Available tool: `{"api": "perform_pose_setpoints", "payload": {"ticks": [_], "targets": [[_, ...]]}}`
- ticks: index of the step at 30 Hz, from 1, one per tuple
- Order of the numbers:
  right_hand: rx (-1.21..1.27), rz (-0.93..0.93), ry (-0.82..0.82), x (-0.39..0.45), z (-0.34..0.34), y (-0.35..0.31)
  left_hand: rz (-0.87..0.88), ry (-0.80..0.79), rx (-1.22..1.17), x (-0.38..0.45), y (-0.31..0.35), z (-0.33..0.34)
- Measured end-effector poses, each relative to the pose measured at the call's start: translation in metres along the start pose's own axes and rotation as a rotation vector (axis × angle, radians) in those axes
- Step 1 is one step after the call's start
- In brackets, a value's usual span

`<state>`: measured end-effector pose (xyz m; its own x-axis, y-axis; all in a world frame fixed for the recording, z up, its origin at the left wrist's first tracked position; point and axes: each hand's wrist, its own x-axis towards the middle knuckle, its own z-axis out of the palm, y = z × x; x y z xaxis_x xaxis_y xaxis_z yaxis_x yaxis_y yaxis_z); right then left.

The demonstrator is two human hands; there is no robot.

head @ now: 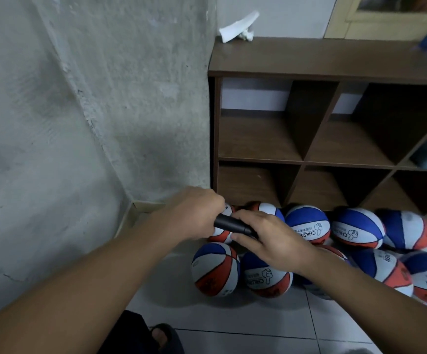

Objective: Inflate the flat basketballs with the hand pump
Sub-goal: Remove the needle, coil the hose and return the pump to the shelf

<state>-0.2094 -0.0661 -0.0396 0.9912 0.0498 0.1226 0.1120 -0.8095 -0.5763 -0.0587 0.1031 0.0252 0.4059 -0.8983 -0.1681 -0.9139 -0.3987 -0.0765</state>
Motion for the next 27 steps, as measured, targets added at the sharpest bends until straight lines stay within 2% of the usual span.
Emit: {"api": "perform_pose_setpoints", "payload": {"ticks": [3,4,7,9,13,17,21,23,27], "targets": [[0.084,0.083,0.028,-0.007,-0.012,0.005,0.125,0.275,0.101,0.005,-0.019,-0.003],[0.094,0.1,0.049,-0.009,-0.018,0.007,0.098,0.319,0.083,0.004,-0.028,-0.005],[0.132,0.143,0.134,-0.015,-0.038,0.007,-0.147,0.272,-0.164,-0.007,-0.055,-0.007],[0.167,0.157,0.172,-0.018,-0.046,0.007,-0.239,0.244,-0.348,-0.01,-0.064,0.0],[0.235,0.201,0.269,-0.019,-0.049,0.01,-0.205,0.294,-0.744,-0.011,-0.062,0.009],[0.308,0.25,0.303,-0.019,-0.046,0.005,-0.187,0.366,-0.855,-0.007,-0.056,0.014],[0.541,0.314,0.313,-0.01,-0.035,-0.013,-0.194,0.461,-1.071,0.0,-0.052,0.011],[0.617,0.339,0.309,-0.005,-0.028,-0.022,-0.166,0.44,-1.136,0.004,-0.044,0.01],[0.475,0.341,0.261,0.005,-0.015,-0.033,-0.147,0.268,-1.214,0.014,-0.025,0.015]]}}
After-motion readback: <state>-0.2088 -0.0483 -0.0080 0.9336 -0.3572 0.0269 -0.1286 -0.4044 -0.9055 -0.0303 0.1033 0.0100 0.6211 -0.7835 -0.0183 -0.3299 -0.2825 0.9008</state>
